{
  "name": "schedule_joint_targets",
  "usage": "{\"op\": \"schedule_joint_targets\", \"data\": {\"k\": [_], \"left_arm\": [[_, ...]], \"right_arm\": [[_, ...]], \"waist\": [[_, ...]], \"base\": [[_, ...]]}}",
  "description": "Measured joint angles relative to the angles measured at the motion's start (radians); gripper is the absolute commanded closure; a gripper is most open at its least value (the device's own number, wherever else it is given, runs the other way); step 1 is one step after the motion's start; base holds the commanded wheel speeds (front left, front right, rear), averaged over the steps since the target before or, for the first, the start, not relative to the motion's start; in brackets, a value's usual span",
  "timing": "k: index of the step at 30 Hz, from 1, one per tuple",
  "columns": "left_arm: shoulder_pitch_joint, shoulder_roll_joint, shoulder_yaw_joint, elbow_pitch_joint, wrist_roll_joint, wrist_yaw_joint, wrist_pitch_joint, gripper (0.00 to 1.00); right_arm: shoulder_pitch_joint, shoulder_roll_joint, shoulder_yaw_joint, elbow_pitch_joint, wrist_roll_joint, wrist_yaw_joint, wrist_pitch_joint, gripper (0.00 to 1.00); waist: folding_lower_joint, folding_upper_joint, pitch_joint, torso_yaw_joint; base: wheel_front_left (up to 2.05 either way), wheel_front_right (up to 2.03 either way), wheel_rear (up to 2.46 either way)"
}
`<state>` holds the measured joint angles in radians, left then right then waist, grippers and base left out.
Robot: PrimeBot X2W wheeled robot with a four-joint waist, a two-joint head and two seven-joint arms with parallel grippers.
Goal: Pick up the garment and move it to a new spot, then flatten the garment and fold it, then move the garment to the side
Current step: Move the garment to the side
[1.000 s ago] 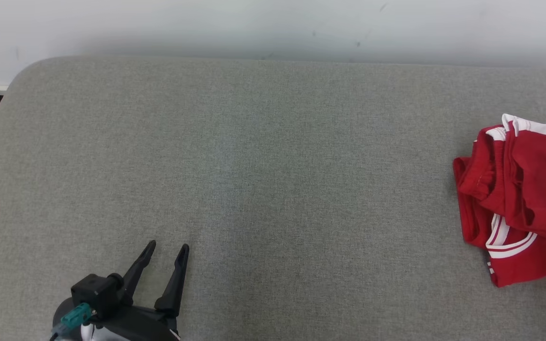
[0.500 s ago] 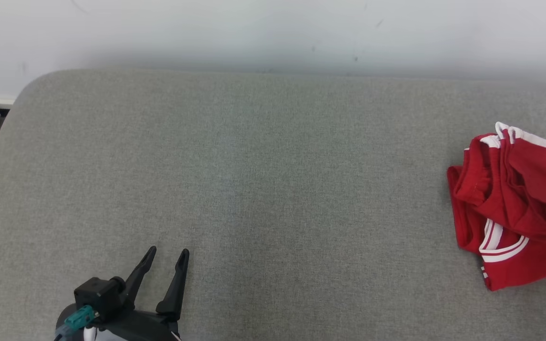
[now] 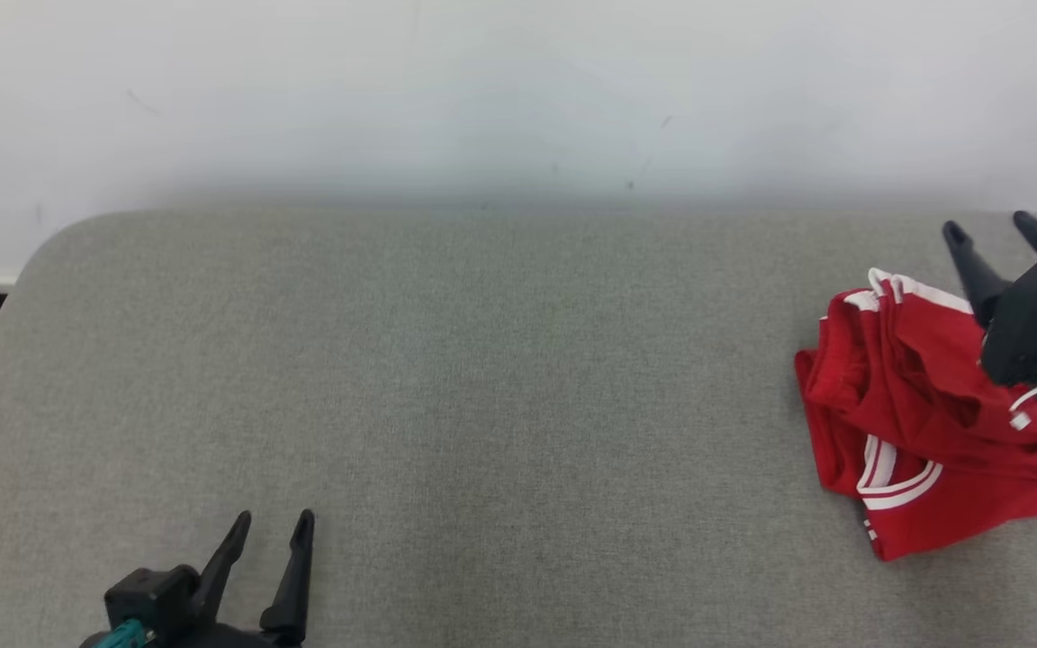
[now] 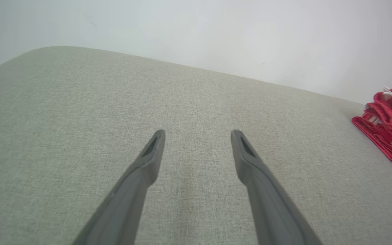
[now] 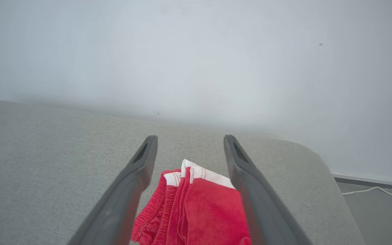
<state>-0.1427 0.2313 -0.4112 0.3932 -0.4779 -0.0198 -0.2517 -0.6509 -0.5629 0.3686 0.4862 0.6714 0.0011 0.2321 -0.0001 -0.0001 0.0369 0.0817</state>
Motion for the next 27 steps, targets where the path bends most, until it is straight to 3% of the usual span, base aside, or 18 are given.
{"op": "schedule_joint_targets", "data": {"k": [8,19,27], "left_arm": [[0.057,0.024,0.041,-0.018,-0.005,0.03,0.0,0.0],[0.133,0.034,0.087,-0.061,-0.005,0.073,0.0,0.0],[0.158,0.051,0.106,-0.098,-0.004,0.083,0.0,0.0]], "right_arm": [[0.12,0.04,-0.029,-0.112,0.01,0.006,-0.18,0.0],[0.347,0.101,-0.05,-0.246,0.012,-0.06,-0.354,0.0],[0.472,0.12,-0.037,-0.312,-0.022,-0.082,-0.423,0.0]], "waist": [[-0.0001,0.0,-0.061,-0.024],[-0.0001,0.0,-0.117,-0.053],[0.0,0.0001,-0.128,-0.079]], "base": [[0.0,0.0,0.0],[0.0,0.0,0.0],[0.0,0.0,0.0]]}}
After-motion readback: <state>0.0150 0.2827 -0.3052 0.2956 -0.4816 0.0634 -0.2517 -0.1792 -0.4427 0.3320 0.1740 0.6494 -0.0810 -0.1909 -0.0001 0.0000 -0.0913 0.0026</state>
